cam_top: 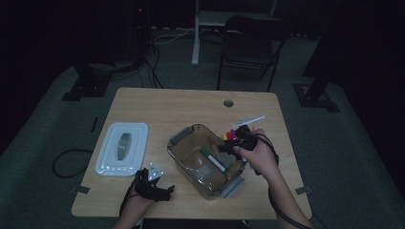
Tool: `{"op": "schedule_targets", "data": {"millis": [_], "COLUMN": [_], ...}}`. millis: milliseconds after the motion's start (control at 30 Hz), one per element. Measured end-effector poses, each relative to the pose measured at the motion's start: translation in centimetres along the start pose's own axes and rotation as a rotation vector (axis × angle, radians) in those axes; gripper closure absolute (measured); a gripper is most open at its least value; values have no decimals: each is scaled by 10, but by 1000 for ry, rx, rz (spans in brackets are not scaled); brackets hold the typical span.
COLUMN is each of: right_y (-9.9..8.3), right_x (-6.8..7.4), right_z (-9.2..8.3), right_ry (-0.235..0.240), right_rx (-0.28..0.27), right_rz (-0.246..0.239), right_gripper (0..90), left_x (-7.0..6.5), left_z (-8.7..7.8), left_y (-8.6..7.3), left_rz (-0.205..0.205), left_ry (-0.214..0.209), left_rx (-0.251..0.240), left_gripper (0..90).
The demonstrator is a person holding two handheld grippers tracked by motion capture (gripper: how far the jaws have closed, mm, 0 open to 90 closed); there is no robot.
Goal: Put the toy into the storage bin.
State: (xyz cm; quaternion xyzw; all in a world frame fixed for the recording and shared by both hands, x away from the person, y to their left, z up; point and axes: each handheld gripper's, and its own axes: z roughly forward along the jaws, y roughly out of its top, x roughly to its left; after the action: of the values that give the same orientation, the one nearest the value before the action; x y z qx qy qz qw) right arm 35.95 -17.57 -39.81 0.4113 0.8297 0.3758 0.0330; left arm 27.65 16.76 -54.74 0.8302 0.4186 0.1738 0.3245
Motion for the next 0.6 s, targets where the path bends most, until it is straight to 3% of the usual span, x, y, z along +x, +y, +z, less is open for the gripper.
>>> {"op": "schedule_targets", "data": {"millis": [133, 167, 267, 367, 467, 600], "right_y": [-9, -18, -29, -40, -46, -56], "right_x": [-18, -33, -54, -78, -90, -116], "right_z": [-12, -18, -19, -12, -5, 11], "right_ry": [-31, -72, -135, -206, -248, -347], "right_rx": [-47, -79, -89, -78, -65, -90], "right_rz": [50, 89, 141, 206, 220, 338], "right_gripper": [580, 580, 582, 573, 624, 595], "left_x": [0, 0, 0, 0, 0, 0], "left_z": [0, 0, 0, 0, 0, 0], "left_y": [0, 0, 0, 0, 0, 0], "left_rz": [0, -2, 2, 1, 1, 0], "left_ry": [0, 0, 0, -1, -1, -1], "left_rx": [0, 0, 2, 2, 2, 2], "left_gripper": [6, 6, 6, 6, 6, 6]}}
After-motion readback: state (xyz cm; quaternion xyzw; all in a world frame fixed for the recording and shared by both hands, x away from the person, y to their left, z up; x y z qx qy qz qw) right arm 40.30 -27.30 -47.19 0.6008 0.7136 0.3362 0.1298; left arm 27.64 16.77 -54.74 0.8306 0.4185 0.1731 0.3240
